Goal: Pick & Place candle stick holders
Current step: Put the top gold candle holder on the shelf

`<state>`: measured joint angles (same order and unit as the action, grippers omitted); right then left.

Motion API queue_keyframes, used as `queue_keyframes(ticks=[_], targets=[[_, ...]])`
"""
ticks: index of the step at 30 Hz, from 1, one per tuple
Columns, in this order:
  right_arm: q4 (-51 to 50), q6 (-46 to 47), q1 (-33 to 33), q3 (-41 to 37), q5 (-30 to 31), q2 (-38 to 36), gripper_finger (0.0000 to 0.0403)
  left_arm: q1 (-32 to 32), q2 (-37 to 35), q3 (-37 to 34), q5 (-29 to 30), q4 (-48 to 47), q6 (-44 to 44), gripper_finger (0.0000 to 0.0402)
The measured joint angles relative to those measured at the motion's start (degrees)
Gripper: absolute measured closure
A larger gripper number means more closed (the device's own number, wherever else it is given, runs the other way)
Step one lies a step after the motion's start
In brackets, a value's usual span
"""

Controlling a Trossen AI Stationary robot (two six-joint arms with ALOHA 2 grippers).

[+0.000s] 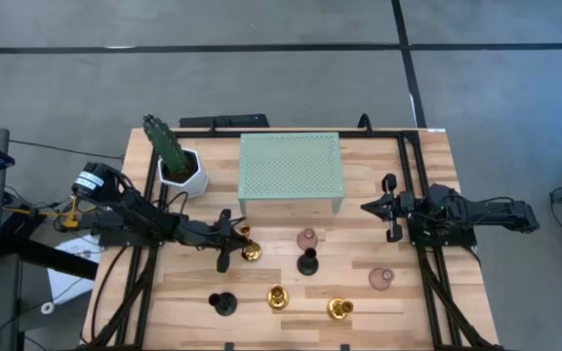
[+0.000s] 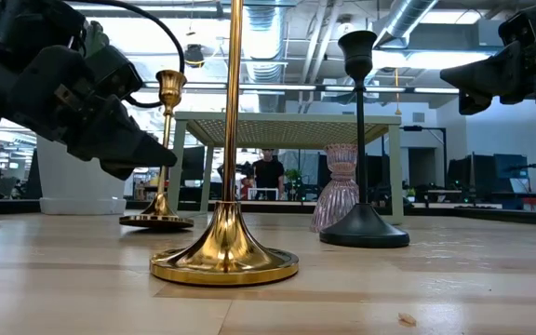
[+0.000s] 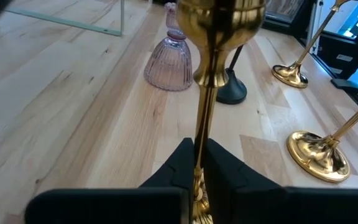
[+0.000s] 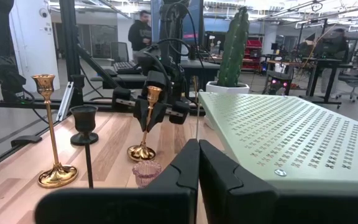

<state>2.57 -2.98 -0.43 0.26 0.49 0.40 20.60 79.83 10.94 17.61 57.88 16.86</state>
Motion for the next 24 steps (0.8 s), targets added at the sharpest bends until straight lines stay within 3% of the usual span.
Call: queue_keyframes(ticks=[5, 11, 19, 24], targets=[[0.0, 0.0, 0.0, 0.0, 0.0, 0.0, 0.0403, 0.0, -3.5, 0.8, 0.9, -5.4, 0.8, 0.0387], [-0.4, 0.0, 0.0, 0.0, 0.0, 0.0, 0.0403, 0.0, -13.9, 8.2, 3.0, -31.6, 4.2, 0.0388], [-0.5, 0.0, 0.0, 0.0, 0.0, 0.0, 0.0403, 0.7, -23.2, 17.2, 4.6, -40.5, -3.3, 0.0388], [-0.5, 0.0, 0.0, 0.0, 0.0, 0.0, 0.0403, -0.3, -26.4, 23.5, 10.2, -47.2, -8.1, 0.0388]])
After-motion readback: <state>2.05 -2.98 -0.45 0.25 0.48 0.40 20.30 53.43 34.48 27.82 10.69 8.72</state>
